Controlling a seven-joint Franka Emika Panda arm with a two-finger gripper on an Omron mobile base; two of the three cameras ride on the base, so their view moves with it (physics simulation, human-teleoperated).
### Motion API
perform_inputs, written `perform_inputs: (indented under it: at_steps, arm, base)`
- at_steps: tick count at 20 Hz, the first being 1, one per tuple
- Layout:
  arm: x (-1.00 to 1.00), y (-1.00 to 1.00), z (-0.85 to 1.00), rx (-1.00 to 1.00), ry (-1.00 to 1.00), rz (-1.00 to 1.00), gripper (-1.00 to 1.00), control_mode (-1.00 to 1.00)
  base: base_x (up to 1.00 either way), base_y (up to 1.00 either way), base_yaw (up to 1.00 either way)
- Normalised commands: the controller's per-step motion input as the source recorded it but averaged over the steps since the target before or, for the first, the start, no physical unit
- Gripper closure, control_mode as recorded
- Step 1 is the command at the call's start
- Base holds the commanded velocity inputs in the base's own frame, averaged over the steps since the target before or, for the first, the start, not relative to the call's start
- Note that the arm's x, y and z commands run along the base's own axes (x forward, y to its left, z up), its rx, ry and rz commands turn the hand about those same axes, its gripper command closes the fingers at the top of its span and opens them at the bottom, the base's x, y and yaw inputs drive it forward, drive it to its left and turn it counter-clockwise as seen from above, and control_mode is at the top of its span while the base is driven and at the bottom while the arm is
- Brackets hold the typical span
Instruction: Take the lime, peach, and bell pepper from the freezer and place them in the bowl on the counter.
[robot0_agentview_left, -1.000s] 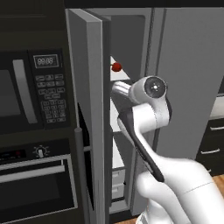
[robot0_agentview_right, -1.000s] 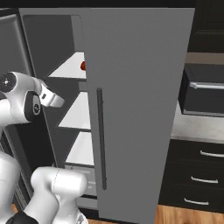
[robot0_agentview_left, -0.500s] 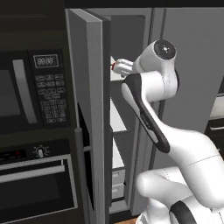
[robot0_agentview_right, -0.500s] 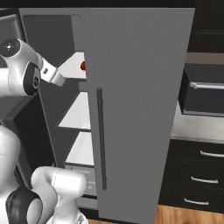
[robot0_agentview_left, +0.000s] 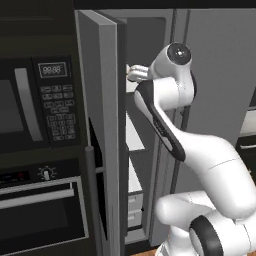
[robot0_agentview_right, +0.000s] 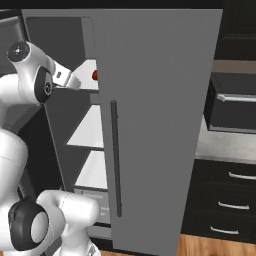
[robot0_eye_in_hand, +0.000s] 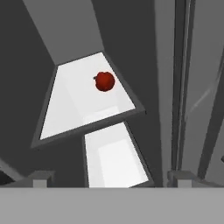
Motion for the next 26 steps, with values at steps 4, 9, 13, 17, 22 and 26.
perform_inputs:
  at_steps: [4,9,13,17,22,26]
  arm:
    - [1.00,0.00,0.06,-0.04,0.10,-0.03,-1.00,-1.00]
    - [0.76,0.00,-0.02,-0.10,0.10,-0.01,-1.00,-1.00]
    - [0.50,0.06,-0.17,-0.11,0.00,0.00,-1.00,-1.00]
    - [0.29,0.01,-0.29,-0.03,0.01,0.00,-1.00,-1.00]
    - [0.27,0.00,-0.22,-0.02,0.00,-0.06,-1.00,-1.00]
    - [0.43,0.00,-0.02,0.00,0.00,-0.11,-1.00,-1.00]
  base:
    - [0.00,0.00,0.00]
    - [0.00,0.00,0.00]
    - [0.00,0.00,0.00]
    - [0.00,0.00,0.00]
    - [0.00,0.00,0.00]
    - [0.00,0.00,0.00]
